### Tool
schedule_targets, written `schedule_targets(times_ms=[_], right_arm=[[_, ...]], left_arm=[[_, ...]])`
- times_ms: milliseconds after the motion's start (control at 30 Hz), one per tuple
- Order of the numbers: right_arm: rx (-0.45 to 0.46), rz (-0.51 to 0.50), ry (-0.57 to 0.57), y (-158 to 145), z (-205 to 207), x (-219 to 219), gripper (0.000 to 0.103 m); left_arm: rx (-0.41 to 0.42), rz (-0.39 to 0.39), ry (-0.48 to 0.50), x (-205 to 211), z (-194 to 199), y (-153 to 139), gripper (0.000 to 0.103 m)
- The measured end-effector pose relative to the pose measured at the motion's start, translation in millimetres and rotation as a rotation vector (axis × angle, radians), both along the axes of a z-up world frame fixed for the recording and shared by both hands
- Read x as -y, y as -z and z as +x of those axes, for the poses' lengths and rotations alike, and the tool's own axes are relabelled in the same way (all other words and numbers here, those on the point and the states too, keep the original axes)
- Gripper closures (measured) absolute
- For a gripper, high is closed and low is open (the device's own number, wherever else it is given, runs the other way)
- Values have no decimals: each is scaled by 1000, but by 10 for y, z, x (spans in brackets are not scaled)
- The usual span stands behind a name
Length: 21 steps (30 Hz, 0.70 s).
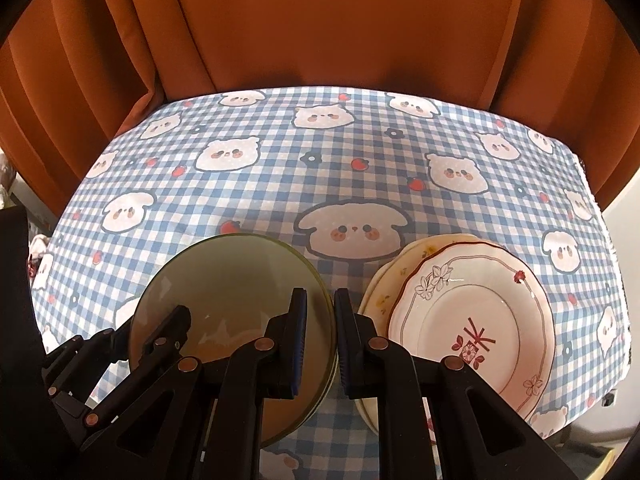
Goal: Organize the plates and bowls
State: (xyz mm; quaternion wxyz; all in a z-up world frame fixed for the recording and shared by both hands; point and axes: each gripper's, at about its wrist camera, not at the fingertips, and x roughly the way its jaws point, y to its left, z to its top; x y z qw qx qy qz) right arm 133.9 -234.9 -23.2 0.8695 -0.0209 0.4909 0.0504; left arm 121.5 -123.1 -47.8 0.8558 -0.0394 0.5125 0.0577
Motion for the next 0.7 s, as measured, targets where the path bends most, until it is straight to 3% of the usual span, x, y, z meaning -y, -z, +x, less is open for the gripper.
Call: schedule_targets(times_ms=[100, 267, 333, 400, 533, 700], right_arm=[[2, -1, -1, 1, 0, -7, 84], [-2, 6, -1, -5, 1, -15, 82], [-12, 8, 4, 1, -2, -9, 71], [-18, 15, 21, 3, -18, 1, 45], [-33, 42, 40, 16, -44, 20, 43], [-46, 59, 100, 50, -32, 74, 34]], left_arm=[[-1, -7, 3, -3, -7, 7, 83], [-8, -32, 22, 37, 4, 21, 68], [-13, -39, 36, 53, 2, 26, 59], [-17, -47, 55, 68, 1, 26, 46], [-31, -59, 89, 53, 13, 29, 36], [-49, -101, 149, 22, 100, 82, 35]])
